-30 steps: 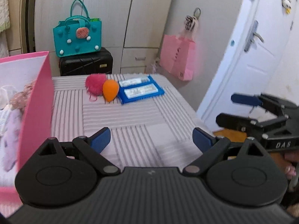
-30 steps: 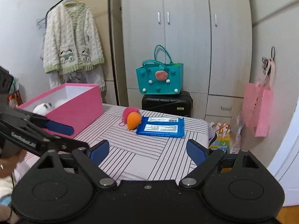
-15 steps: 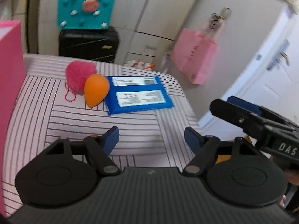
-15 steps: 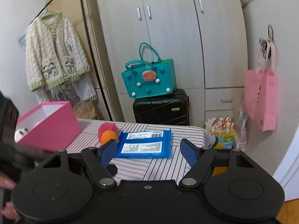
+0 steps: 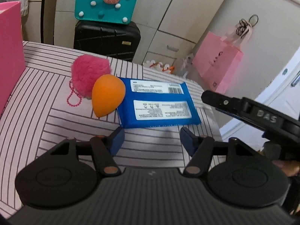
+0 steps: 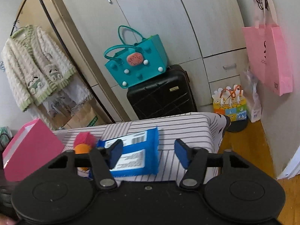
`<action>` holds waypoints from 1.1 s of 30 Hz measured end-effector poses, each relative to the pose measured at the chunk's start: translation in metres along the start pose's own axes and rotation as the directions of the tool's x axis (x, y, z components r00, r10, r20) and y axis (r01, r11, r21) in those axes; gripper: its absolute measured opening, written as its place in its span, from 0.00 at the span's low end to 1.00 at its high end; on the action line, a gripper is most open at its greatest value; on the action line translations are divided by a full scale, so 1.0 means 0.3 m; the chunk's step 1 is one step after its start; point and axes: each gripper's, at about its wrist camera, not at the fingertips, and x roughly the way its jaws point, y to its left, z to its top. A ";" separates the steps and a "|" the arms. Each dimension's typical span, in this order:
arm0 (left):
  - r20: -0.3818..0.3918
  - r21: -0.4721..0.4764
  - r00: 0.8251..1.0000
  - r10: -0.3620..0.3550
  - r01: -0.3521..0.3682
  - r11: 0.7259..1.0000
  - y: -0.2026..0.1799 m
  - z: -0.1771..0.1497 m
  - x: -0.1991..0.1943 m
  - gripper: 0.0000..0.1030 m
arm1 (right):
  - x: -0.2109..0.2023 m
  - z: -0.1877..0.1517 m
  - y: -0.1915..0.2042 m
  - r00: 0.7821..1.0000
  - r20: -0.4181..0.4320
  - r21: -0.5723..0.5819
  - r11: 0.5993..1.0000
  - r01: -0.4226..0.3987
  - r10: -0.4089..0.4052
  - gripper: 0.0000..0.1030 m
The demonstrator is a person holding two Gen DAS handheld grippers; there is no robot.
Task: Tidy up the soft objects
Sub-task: 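Close the left tool on the blue wipes packet while the right tool grips it too, then lift the blue wipes packet with both tools off the table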
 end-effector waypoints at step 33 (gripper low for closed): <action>0.125 0.149 0.985 0.121 -0.139 0.979 -0.024 -0.040 0.007 0.25 | 0.024 -0.085 0.047 0.996 -0.082 -0.177 0.983 -0.057 0.043 0.26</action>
